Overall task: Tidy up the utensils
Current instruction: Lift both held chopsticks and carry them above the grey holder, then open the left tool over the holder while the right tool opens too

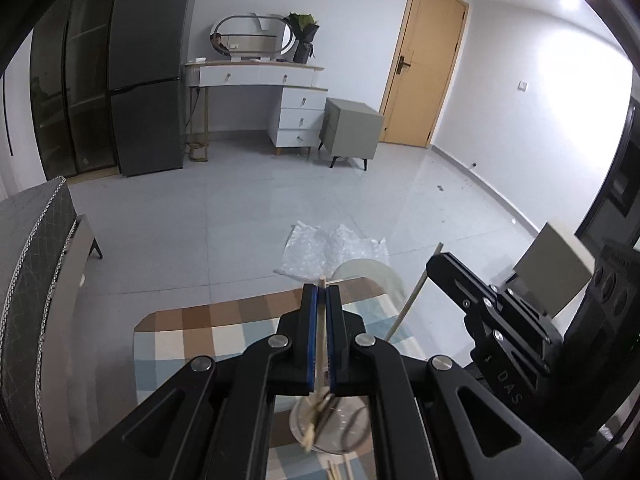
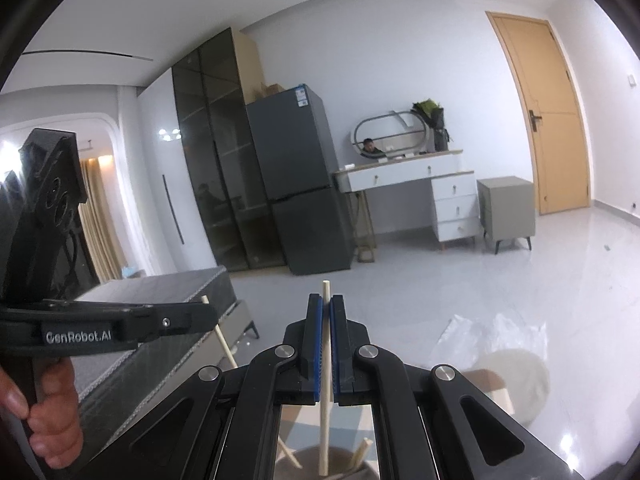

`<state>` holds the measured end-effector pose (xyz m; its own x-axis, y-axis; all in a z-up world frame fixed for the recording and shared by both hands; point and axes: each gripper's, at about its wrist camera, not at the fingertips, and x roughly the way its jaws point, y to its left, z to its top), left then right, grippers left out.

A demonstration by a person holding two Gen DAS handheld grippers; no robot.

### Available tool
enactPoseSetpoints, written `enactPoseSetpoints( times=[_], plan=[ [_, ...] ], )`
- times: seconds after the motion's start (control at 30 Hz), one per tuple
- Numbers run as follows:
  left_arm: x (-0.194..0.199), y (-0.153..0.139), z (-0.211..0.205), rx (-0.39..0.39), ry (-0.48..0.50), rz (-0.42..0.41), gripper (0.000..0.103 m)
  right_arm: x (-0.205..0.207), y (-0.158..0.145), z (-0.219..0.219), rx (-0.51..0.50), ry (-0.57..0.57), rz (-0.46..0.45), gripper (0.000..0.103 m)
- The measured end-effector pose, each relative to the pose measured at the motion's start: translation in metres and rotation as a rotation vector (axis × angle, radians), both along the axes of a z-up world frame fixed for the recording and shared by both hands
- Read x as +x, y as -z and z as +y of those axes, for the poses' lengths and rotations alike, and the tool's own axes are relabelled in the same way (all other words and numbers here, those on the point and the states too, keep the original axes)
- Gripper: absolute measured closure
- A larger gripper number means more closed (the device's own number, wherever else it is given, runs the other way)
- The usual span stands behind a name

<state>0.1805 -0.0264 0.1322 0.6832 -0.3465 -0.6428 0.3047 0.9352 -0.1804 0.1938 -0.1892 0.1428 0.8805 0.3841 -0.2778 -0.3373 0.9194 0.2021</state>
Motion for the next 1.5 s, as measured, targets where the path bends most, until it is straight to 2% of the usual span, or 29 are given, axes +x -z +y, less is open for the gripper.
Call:
enactPoseSetpoints(
  times=[0.3, 0.7, 0.8, 0.87, 0.93, 1.03, 1.17, 1.27, 1.33, 1.5],
  plan=[
    [0.007, 0.032, 0.0, -0.01, 0.019, 0.07, 0.103, 0.015, 0.043, -0.006, 0.012, 0.007, 0.082, 0.1],
    [0.003, 0.035, -0.007, -0.029, 0.061, 0.122, 0.103, 0.013, 0.062, -0.008, -0.007, -0.037, 0.146, 0.1],
    [0.0, 0.036, -0.005, -0.042, 0.058, 0.133, 0.103, 0.01, 0.068, -0.007, -0.023, -0.058, 0.171, 0.097],
    [0.002, 0.039, -0.006, -0.031, 0.044, 0.15, 0.098, 0.008, 0.074, -0.006, -0.032, -0.074, 0.197, 0.097],
    [0.0, 0.041, -0.005, -0.037, 0.047, 0.165, 0.081, 0.005, 0.079, -0.008, -0.035, -0.082, 0.217, 0.097],
    [-0.006, 0.041, -0.004, -0.033, 0.045, 0.165, 0.072, -0.007, 0.085, -0.012, -0.032, -0.088, 0.239, 0.097],
    [-0.017, 0.038, 0.003, -0.038, 0.024, 0.164, 0.069, -0.021, 0.084, -0.023, -0.022, -0.066, 0.248, 0.094],
    [-0.026, 0.034, 0.006, -0.034, -0.002, 0.154, 0.065, -0.029, 0.078, -0.032, -0.005, -0.047, 0.251, 0.085],
    [-0.034, 0.029, 0.009, -0.037, -0.018, 0.14, 0.059, -0.036, 0.073, -0.035, -0.003, -0.035, 0.246, 0.074],
    [-0.06, 0.018, 0.011, -0.006, -0.053, 0.077, 0.055, -0.059, 0.061, -0.039, 0.011, -0.02, 0.22, 0.063]
  ],
)
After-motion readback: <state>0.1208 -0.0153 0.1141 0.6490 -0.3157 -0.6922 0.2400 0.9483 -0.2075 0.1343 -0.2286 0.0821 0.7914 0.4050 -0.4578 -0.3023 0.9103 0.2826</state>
